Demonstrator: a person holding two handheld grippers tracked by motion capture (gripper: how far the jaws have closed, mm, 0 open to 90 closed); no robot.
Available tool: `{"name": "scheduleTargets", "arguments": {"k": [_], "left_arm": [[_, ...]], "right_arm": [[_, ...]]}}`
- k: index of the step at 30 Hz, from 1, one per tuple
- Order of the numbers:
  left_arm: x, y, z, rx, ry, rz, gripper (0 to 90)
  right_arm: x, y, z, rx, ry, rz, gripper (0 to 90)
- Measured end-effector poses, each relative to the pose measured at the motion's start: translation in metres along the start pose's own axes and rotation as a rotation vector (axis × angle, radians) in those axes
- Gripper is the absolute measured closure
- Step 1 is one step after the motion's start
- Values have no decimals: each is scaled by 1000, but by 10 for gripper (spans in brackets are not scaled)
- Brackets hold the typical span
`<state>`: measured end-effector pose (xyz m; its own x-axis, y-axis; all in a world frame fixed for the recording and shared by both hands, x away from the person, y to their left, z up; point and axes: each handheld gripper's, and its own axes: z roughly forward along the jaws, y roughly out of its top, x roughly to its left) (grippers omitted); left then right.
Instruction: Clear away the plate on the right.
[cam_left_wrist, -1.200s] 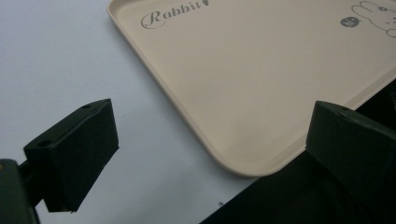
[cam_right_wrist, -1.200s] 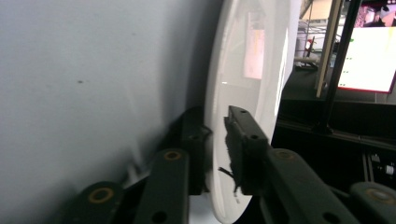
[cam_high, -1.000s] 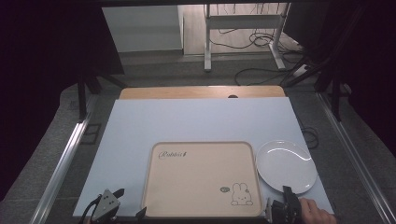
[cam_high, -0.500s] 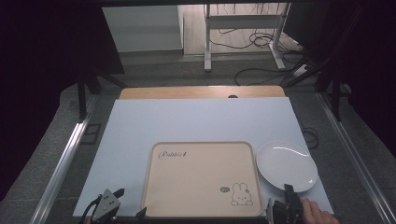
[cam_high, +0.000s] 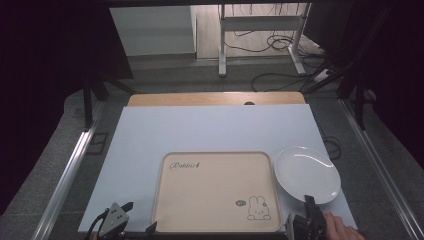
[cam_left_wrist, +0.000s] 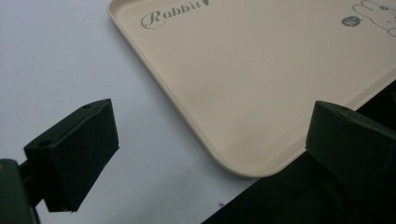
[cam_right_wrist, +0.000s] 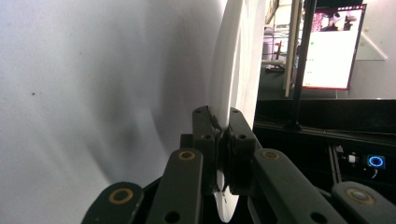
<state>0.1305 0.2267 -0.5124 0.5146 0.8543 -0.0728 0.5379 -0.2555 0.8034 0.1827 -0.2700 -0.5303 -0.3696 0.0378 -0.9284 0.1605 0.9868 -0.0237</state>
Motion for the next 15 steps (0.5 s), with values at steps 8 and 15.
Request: {"name": "scheduleTargets", "arguments": {"k": [8, 15], "left_arm": [[0, 0, 0, 1, 0, -2, 20], [0, 0, 0, 2, 0, -3, 21]], "right_arm": [[-2, 2, -2, -53, 37, 3, 851], [-4, 13, -7, -103, 20, -2, 850]]}}
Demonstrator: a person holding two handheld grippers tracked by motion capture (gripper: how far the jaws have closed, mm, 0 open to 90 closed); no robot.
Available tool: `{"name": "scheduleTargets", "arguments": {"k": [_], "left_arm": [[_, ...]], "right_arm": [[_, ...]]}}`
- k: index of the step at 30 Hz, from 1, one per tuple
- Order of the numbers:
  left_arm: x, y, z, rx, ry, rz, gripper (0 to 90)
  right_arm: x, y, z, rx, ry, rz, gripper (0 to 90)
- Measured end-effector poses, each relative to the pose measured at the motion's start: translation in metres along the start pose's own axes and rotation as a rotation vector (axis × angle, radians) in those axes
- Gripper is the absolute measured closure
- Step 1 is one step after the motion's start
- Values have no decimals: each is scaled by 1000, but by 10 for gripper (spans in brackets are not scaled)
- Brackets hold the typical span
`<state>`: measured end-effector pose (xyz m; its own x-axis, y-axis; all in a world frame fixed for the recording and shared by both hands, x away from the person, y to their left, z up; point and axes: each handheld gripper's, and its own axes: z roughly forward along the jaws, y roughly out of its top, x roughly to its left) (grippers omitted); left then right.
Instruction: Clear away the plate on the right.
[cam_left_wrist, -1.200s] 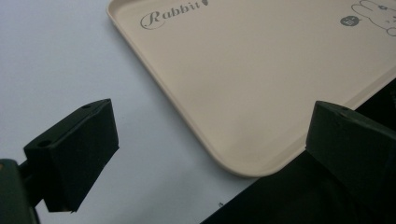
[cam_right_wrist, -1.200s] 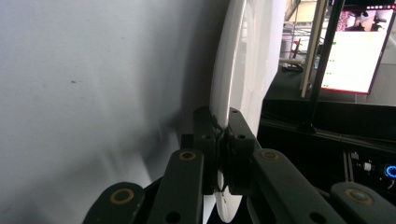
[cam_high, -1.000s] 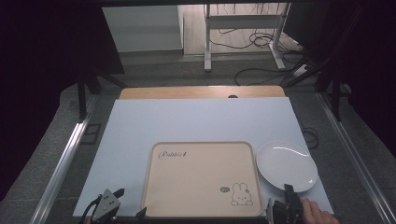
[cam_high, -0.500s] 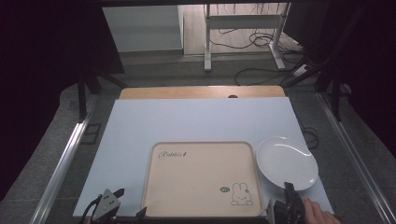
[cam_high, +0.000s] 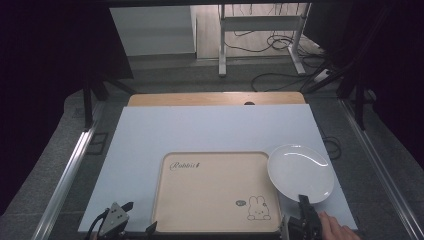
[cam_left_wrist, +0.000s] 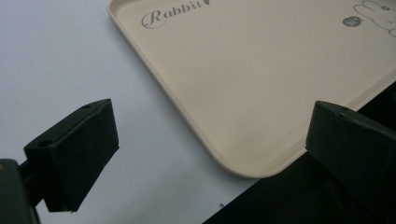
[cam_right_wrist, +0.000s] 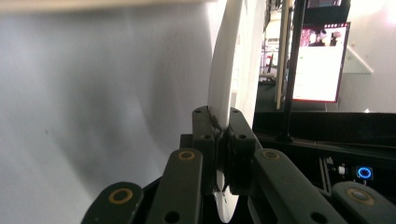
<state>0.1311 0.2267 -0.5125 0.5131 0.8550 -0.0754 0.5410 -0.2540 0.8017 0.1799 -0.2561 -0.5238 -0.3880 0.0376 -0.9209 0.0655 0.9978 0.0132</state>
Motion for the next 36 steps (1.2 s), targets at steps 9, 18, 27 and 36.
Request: {"name": "scheduleTargets", "arguments": {"k": [9, 18, 27, 36], "left_arm": [[0, 0, 0, 3, 1, 2, 21], [0, 0, 0, 3, 2, 2, 22], [0, 0, 0, 3, 1, 2, 22], [0, 0, 0, 4, 0, 2, 23]], "right_arm": [[-1, 12, -4, -29, 1, -26, 849], [1, 29, -7, -92, 2, -42, 848], [1, 45, -14, -108, 18, -57, 848], [3, 59, -14, -163, 12, -59, 846]]}}
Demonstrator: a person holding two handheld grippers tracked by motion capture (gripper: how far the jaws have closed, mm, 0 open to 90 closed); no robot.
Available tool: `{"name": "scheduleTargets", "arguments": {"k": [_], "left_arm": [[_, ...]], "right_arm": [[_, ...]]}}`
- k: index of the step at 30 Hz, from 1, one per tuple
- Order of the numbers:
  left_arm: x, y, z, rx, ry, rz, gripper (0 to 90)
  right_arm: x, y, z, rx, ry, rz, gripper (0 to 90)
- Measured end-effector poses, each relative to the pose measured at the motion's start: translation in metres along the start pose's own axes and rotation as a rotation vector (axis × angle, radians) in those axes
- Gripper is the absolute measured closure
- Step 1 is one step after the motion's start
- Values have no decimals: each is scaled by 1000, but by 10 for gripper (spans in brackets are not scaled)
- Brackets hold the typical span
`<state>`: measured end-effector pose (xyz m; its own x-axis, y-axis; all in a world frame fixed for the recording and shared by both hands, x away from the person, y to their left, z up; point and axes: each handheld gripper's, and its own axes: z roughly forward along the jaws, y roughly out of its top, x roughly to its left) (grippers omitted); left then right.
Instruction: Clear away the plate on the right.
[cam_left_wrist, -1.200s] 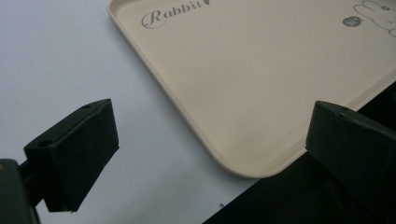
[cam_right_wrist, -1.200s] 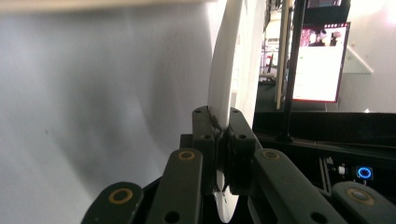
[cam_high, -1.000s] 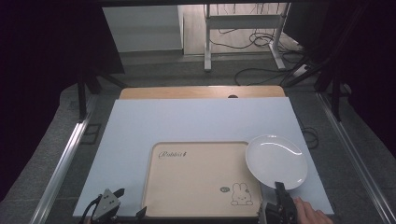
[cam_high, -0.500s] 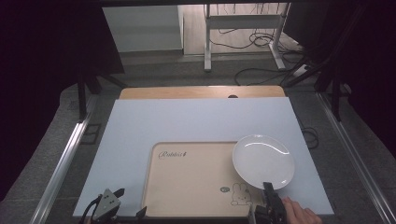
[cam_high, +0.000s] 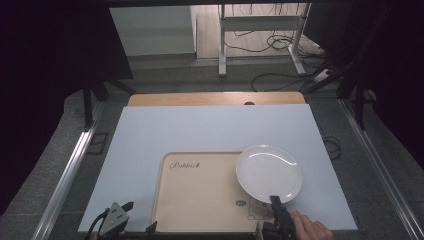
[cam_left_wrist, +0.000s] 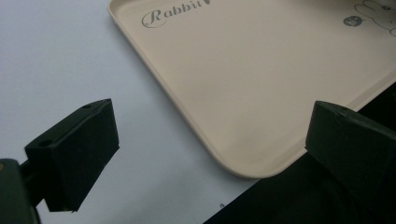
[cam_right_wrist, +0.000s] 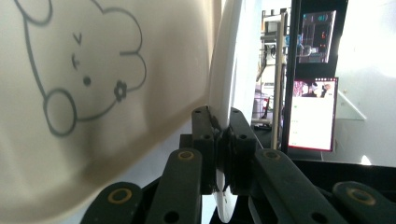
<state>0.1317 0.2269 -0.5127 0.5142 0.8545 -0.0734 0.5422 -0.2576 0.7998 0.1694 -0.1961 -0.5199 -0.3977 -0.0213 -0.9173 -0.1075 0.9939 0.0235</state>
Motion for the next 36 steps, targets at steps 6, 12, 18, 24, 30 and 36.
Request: {"name": "scheduleTargets", "arguments": {"k": [6, 12, 18, 24, 30, 36], "left_arm": [[0, 0, 0, 1, 0, 0, 23], [0, 0, 0, 2, 0, 3, 23], [0, 0, 1, 4, 0, 4, 23], [0, 0, 0, 4, 0, 5, 23], [0, 0, 0, 2, 0, 5, 23], [-1, 0, 0, 4, 2, 8, 23]], "right_arm": [[1, 8, 2, -37, -4, -10, 846], [0, 19, 2, -58, -6, -24, 846], [3, 29, 5, -103, -6, -28, 846], [4, 42, 6, -123, -4, -48, 845], [5, 51, 6, -136, 7, -60, 845], [8, 62, 9, -174, 6, -69, 844]]}}
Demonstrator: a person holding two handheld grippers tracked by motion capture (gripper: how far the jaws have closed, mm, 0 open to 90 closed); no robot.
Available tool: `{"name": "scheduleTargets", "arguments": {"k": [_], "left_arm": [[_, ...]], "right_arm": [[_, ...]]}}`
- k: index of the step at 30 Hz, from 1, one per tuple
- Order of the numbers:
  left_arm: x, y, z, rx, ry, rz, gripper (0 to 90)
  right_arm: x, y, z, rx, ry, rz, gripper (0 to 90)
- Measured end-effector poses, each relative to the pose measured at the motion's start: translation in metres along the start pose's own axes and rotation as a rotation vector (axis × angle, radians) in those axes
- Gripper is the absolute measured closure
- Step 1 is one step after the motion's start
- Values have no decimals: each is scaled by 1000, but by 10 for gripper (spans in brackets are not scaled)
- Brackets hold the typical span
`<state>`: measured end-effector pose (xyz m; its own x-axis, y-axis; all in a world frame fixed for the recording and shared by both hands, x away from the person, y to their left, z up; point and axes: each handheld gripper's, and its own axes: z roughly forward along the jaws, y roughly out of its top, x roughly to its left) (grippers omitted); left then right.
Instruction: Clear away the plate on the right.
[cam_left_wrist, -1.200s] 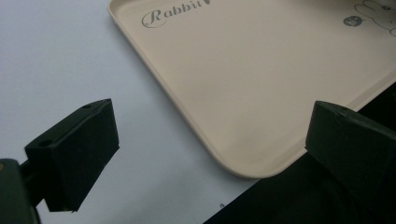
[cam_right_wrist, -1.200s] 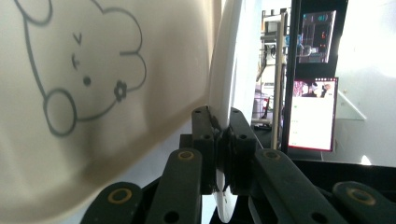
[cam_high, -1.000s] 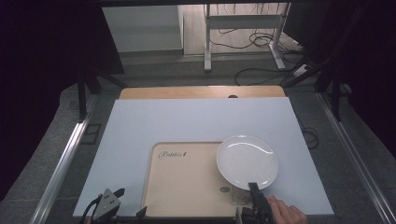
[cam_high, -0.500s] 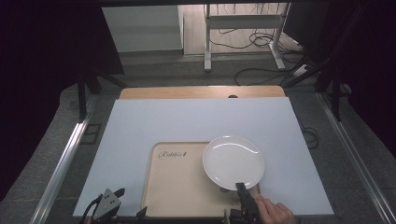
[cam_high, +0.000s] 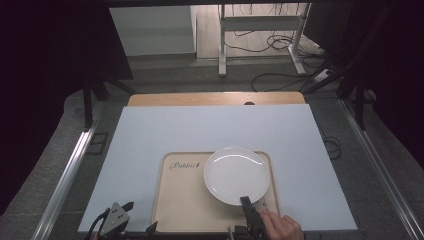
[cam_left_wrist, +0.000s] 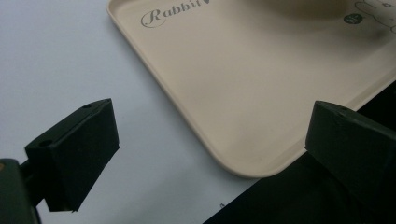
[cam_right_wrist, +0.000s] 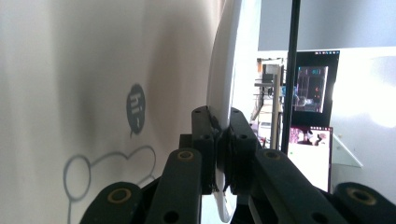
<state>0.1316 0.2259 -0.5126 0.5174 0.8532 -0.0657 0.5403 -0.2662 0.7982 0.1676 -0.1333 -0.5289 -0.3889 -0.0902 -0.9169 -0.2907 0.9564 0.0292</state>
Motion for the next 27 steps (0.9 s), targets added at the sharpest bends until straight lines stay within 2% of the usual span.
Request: {"name": "scheduleTargets", "arguments": {"k": [3, 4, 6, 7, 8, 10, 13, 15, 27], "left_arm": [[0, 0, 0, 0, 0, 1, 23], [0, 0, 0, 0, 1, 1, 23], [0, 0, 0, 0, 1, 2, 23], [0, 0, 0, 0, 1, 2, 23], [0, 0, 0, 0, 1, 2, 23], [0, 0, 0, 0, 1, 3, 23], [0, 0, 0, 0, 1, 3, 23], [0, 0, 0, 1, 1, 4, 23], [0, 0, 0, 0, 0, 6, 23]], "right_arm": [[0, 3, 1, 0, 9, -8, 844], [1, 7, -1, 32, -31, -24, 844], [1, 11, 1, 27, -21, -30, 844], [2, 11, 1, 14, -31, -26, 843], [2, 13, 1, 23, -15, -27, 843], [3, 16, 3, 3, -25, -30, 842], [4, 19, 4, 12, -9, -35, 842], [5, 22, 6, -10, -19, -40, 842], [10, 34, 14, -15, 9, -56, 843]]}}
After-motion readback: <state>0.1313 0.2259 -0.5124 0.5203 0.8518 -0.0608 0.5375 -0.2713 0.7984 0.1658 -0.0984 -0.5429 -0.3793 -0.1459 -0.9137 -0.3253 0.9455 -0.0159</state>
